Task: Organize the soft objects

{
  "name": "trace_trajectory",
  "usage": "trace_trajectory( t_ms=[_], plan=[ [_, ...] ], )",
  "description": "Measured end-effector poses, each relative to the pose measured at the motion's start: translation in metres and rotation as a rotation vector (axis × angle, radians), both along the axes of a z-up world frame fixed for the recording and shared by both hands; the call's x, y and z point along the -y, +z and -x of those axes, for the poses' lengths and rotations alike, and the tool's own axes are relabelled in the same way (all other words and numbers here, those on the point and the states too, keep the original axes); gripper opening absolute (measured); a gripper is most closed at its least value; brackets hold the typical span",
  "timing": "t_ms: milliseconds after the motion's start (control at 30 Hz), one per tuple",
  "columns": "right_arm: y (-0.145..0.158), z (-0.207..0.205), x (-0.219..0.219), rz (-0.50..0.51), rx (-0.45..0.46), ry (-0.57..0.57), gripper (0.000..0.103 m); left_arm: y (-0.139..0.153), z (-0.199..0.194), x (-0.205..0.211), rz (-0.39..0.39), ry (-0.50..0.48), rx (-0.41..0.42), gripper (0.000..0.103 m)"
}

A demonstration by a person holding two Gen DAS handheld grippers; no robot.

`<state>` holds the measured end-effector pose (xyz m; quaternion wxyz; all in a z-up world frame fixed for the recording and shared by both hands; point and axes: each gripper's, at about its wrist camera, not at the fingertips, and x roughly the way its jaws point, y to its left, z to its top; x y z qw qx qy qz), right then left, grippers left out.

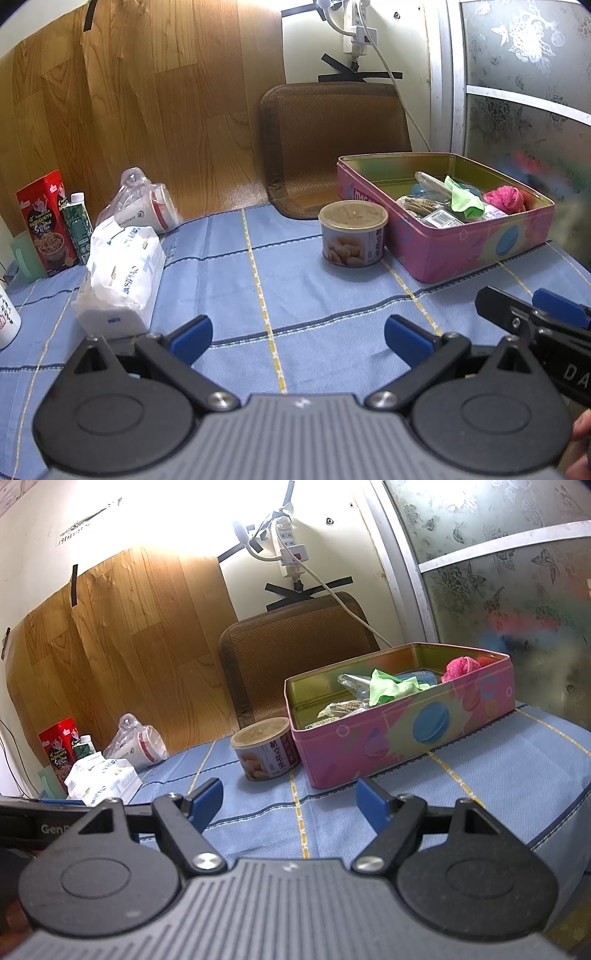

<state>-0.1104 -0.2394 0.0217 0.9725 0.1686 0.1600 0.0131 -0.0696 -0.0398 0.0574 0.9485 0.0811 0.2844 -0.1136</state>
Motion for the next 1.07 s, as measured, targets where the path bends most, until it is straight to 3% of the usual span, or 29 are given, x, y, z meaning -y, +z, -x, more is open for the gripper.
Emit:
trace_trajectory(
  t_ms=[700,1067],
  plan=[
    [0.0,0.0001,0.0,-0.001,-0.001,0.0,0.081,-0.0012,-0.001,-0.0006,0.0,0.001,-0.002,0.103],
    [-0.0037,0.0008,-0.0003,0.002,0.007,-0.002,0.081,-0.0014,-0.0014,-0.0027,0.04,-0.027,0.002,0.103]
  ],
)
